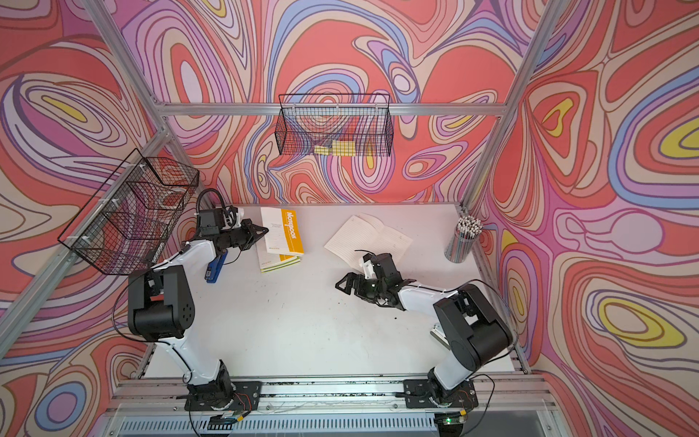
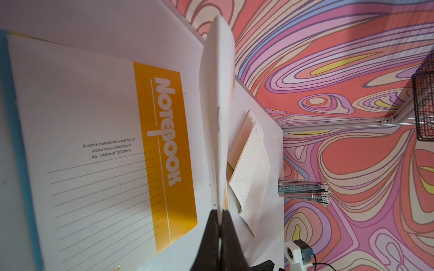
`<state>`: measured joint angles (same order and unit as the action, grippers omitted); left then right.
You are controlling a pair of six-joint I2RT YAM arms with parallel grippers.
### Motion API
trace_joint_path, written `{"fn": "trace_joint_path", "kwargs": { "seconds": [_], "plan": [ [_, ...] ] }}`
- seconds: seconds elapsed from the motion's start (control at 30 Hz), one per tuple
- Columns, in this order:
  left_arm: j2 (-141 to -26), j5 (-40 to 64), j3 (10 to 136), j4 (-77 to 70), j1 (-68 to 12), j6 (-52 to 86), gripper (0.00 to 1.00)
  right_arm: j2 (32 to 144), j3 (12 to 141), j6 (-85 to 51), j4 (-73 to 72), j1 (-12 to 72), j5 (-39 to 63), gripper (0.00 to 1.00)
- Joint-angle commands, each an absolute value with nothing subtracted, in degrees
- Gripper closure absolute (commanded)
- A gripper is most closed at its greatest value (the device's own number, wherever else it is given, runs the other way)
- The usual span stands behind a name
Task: Close the notebook
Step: Place the notebook at the notebook.
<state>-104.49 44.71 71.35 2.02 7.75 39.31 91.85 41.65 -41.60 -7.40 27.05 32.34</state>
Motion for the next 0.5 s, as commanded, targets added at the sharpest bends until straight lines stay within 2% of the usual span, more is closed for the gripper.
{"fn": "trace_joint_path", "kwargs": {
  "seconds": [0.0, 0.47],
  "plan": [
    [-106.4, 44.6, 73.2, 2.1, 8.7, 38.4, 1.00, 92.1, 45.2, -39.4, -5.3, 26.7, 32.6, 0.02],
    [-109.8, 44.3, 76.0, 6.9, 11.1, 35.1, 1.00, 98.2, 59.0, -37.1, -0.6, 26.7, 34.9, 0.02]
  ]
}}
